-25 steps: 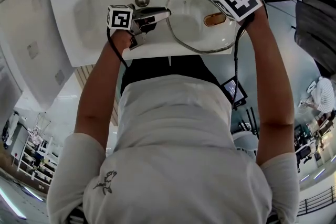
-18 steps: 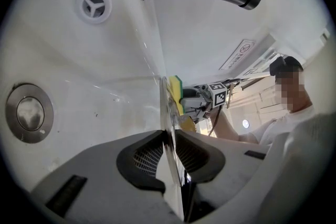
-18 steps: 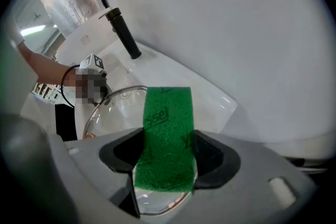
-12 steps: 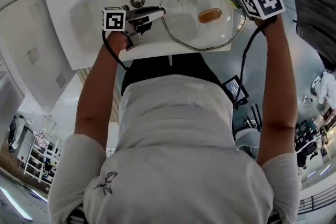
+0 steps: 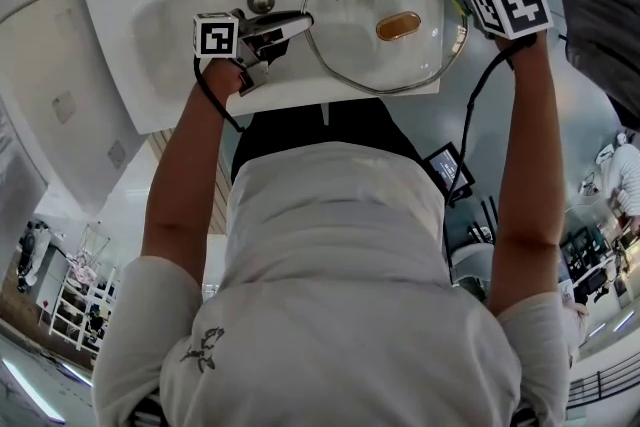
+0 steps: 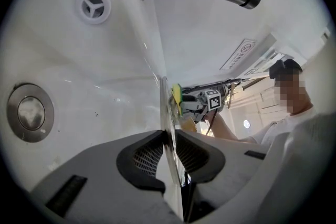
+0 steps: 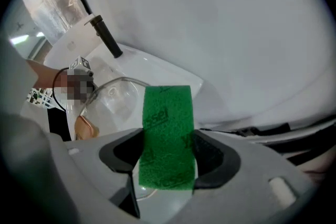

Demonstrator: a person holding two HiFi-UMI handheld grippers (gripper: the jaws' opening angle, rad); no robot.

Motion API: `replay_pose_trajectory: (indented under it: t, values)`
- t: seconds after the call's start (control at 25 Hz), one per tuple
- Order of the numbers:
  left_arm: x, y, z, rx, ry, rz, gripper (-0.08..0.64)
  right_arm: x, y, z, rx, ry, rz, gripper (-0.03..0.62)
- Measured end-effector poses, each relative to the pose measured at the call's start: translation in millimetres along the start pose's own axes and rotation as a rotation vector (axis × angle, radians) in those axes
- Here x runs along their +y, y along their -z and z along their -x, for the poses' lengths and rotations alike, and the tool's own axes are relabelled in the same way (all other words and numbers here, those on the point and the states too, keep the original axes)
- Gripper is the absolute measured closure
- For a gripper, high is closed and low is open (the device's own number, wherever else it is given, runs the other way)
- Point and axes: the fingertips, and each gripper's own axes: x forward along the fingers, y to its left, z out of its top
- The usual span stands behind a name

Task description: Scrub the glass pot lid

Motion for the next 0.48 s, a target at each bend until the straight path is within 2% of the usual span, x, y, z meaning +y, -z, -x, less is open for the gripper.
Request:
replay_pose_trajectory:
  t: [0.08,0.24,0.48]
  values:
    - [1.4,0.1,0.7,-0.006,0.001,0.006,0.486,18.5,-25.8,2.8,-0.037,-0.014,0.051,0.302]
    - [2.0,-0.5,0.1,-0.01,0.007,-0.004,0.486,76.0,-78.9,1.2,-0.073,-0.053,0.241,0.302]
    - [4.4,-1.8,2.1,-0.024,0.01,-0.012,0.485,182.6,-124.7,-8.8,-0.101,-0.19,0.417,0.302]
